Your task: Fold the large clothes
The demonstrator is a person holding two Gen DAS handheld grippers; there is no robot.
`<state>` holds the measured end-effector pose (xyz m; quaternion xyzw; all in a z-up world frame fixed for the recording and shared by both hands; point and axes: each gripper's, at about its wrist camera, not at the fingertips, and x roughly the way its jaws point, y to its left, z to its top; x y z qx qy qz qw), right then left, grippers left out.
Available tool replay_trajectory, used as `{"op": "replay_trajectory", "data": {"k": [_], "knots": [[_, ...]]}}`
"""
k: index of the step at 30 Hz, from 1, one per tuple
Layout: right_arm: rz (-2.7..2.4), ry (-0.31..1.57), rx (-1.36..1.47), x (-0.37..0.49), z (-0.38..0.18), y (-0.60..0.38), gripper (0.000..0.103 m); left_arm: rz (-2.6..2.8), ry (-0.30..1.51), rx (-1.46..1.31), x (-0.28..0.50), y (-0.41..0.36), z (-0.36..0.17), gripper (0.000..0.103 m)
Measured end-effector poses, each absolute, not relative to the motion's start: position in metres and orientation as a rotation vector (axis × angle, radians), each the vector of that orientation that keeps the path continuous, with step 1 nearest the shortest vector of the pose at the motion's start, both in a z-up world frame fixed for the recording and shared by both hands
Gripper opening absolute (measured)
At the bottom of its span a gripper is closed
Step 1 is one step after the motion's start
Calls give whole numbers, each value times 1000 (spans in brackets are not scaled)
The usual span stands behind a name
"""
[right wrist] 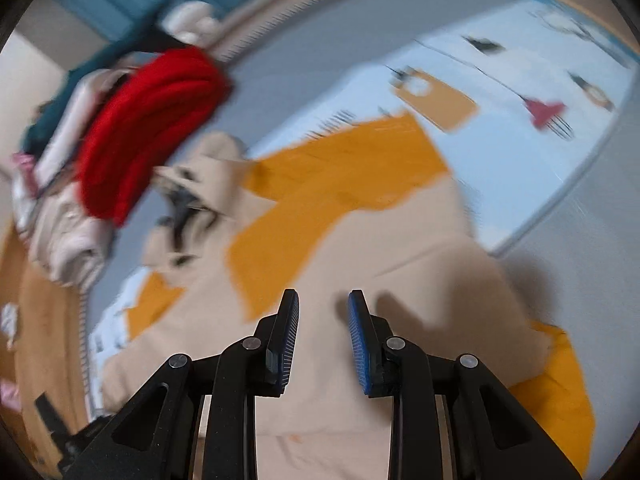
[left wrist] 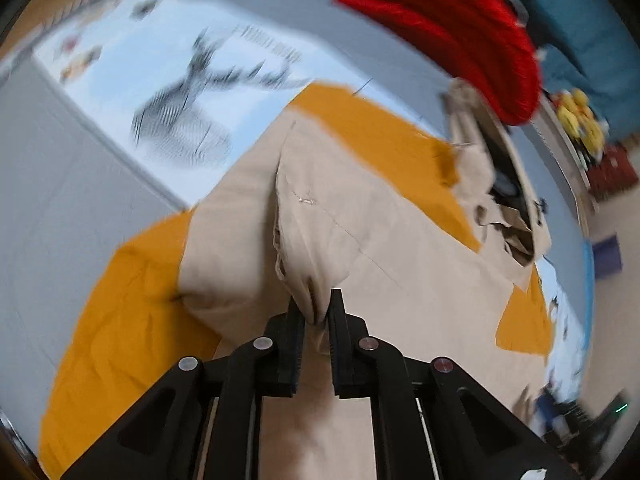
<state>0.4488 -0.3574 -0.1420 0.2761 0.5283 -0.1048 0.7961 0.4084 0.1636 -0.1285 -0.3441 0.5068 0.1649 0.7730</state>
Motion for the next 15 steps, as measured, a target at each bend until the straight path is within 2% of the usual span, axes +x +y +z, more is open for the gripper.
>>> {"op": "replay_trajectory", "data": {"k": [2,7,9,10,13,15], "knots": [[-287,1217,634,445,-162,-369,27,366,1124,-820,403,176,-140,19],[-361,1275,730,436,-183,-390,27,377,1098,-937,394,197,-147,21],[-367,1272,704,437,-179,-389,27,377,1097,-976,393,202,-151,15],[-368,1267,696,437,-177,-389,27,380,1095,-988,393,204,-152,4],[-359,1239,664,439,-167,-386,27,427,1068,-982,386,208,-146,4],[-330,1245,659,442,-167,-381,27,455,1082,-967,383,209,-143,9]]}}
